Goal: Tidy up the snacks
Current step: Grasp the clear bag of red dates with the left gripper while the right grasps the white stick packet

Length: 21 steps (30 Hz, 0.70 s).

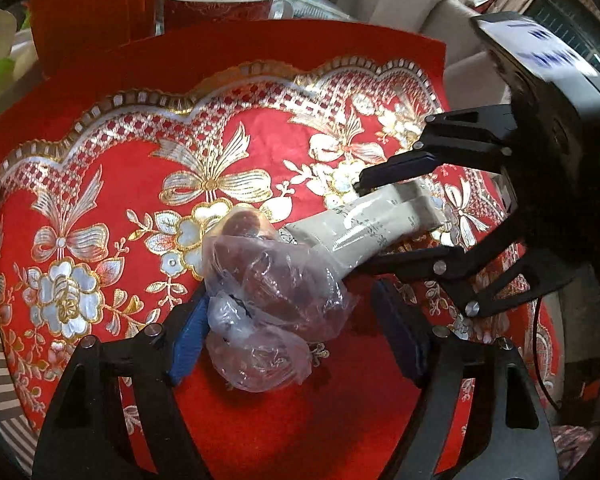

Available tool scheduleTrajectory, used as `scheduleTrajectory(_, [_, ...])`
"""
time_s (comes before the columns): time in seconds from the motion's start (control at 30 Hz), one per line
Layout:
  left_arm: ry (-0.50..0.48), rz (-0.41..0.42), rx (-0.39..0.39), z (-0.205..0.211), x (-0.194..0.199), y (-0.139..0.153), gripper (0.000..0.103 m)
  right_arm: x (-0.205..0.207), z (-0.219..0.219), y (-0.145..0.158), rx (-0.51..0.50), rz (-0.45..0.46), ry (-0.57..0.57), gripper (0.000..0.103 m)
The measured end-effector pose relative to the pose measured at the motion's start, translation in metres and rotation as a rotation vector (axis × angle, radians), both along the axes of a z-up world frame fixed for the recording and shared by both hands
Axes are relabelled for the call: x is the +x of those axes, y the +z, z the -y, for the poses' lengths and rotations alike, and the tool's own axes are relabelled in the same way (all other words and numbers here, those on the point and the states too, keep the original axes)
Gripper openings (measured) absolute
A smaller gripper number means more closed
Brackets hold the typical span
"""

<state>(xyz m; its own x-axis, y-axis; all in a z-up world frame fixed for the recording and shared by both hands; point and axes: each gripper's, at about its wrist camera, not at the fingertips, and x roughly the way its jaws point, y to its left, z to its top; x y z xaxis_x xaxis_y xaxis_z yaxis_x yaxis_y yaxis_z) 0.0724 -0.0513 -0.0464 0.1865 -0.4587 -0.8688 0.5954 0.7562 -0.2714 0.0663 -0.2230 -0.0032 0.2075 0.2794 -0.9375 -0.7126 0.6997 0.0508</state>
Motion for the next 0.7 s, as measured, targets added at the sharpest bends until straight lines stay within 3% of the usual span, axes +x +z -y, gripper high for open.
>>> scheduleTrajectory(0.2, [-0.024,0.075,-0.008,-0.008,-0.016,-0.002,0.078,-0.001,0.0,-0.001,0.008,0.015,-0.083,0.059])
scheduleTrajectory(0.37, [-0.039,0.159,0.058,-0.001,-0.023,-0.004,0.072,-0.01,-0.005,-0.004,-0.036,0.046,-0.123,0.06])
scheduleTrajectory(0.47, [-0.022,0.186,0.073,-0.002,-0.024,-0.004,0.065,-0.014,-0.004,-0.005,-0.03,0.06,-0.171,0.059])
scheduleTrajectory(0.7, [0.029,0.236,0.095,-0.004,-0.021,-0.006,0.037,-0.041,0.003,-0.005,0.032,0.168,-0.329,0.054])
